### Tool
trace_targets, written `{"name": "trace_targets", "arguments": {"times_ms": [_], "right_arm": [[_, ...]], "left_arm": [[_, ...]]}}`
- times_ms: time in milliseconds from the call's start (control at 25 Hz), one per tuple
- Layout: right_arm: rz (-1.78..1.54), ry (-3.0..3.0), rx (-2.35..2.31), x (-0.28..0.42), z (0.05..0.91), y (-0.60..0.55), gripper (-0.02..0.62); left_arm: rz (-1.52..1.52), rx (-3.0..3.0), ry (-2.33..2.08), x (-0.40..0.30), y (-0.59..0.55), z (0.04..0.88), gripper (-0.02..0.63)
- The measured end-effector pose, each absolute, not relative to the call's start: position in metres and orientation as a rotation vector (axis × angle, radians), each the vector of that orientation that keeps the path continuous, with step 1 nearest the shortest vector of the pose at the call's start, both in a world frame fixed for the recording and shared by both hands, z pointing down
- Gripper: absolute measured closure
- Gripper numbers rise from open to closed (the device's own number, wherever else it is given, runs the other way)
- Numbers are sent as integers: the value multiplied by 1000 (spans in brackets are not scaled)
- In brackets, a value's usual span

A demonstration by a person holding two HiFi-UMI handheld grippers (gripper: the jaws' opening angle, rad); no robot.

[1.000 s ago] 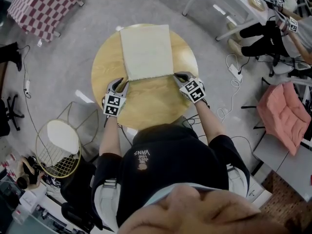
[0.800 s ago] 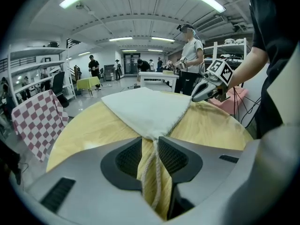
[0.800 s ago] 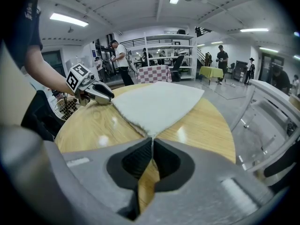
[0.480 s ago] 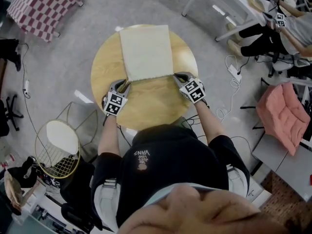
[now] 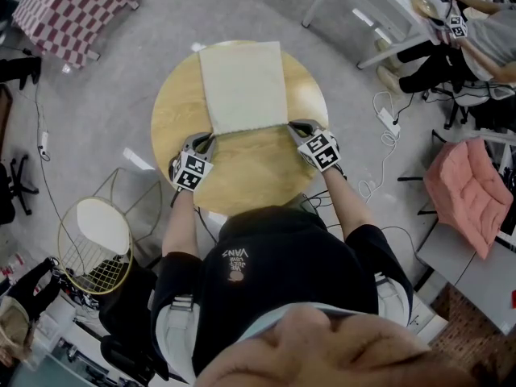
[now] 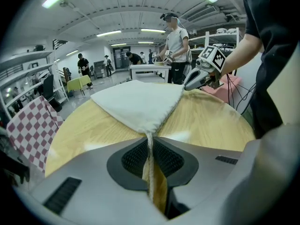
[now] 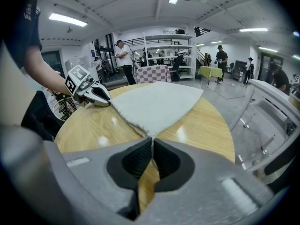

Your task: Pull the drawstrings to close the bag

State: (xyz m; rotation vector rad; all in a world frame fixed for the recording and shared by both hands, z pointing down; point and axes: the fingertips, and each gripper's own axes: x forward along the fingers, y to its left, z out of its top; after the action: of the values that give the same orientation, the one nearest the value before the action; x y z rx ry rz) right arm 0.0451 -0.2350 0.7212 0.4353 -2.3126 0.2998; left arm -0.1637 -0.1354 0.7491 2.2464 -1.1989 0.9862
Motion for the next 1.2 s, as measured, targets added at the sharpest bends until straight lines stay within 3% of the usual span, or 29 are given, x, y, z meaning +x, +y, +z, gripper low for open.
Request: {"name": "trace_targets", "arguments": {"times_ms": [1200], "right_arm": [[412,-2348,575,43,706,-239,589]], "left_arm": [[790,2214,-1318,-176,-144,707,589]]}}
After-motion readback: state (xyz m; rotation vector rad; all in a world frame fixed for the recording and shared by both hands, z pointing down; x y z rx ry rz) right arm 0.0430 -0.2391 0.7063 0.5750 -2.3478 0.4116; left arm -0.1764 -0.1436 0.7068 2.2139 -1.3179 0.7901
